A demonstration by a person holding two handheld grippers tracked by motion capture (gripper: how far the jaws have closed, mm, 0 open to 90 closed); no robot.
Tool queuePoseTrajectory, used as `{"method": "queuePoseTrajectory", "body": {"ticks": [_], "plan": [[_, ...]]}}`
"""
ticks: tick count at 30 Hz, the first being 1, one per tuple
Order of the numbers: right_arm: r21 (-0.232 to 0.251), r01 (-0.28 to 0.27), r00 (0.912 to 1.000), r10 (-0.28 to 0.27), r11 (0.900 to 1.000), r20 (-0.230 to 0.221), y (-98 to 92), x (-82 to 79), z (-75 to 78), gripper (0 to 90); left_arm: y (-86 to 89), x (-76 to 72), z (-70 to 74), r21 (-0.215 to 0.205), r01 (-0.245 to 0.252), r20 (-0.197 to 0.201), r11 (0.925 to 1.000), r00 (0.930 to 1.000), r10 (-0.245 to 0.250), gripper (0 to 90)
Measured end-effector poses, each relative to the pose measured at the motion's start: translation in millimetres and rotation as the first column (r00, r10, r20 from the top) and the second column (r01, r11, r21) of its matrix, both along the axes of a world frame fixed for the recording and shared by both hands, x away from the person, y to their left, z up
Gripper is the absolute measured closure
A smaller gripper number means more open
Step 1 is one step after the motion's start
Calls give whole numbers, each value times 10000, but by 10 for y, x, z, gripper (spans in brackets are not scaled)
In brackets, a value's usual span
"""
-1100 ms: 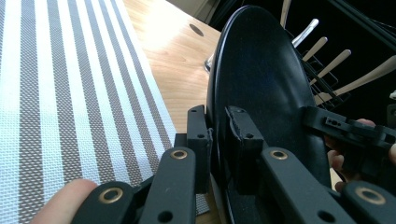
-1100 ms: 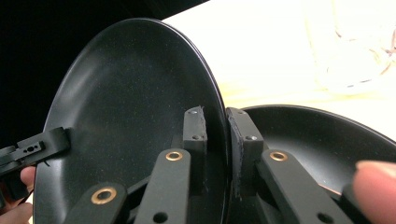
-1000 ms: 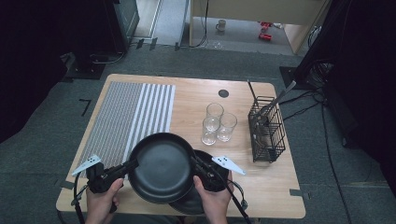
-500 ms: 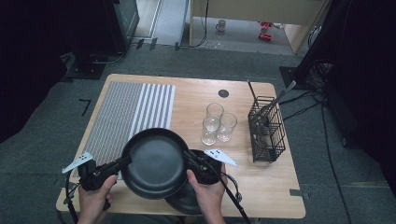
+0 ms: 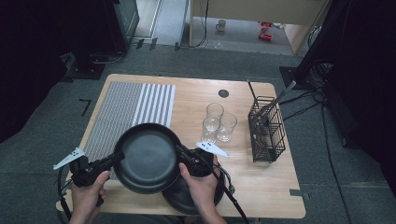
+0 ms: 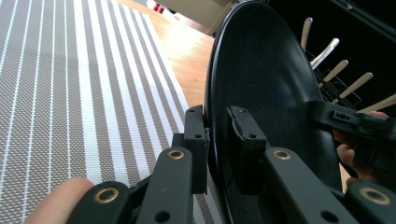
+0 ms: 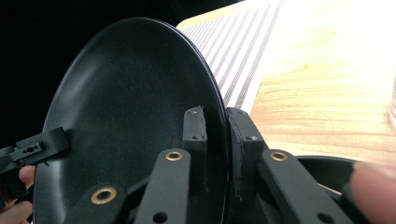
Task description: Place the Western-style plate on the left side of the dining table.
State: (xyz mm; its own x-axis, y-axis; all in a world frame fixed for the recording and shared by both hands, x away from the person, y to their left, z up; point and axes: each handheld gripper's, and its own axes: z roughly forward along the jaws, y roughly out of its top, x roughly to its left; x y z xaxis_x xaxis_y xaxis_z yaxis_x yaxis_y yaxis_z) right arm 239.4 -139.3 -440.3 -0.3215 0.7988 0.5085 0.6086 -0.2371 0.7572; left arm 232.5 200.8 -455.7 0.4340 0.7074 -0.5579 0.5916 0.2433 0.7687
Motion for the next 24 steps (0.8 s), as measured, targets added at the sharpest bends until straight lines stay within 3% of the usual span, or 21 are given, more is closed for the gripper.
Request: {"method": "queuePoseTrajectory", "body": {"ticks": [24], "plan": [[-48,-322,9995,322,9995,57,212,356,113,793,206,229,75,-102,-339,-69,9994,9994,339,796]]}}
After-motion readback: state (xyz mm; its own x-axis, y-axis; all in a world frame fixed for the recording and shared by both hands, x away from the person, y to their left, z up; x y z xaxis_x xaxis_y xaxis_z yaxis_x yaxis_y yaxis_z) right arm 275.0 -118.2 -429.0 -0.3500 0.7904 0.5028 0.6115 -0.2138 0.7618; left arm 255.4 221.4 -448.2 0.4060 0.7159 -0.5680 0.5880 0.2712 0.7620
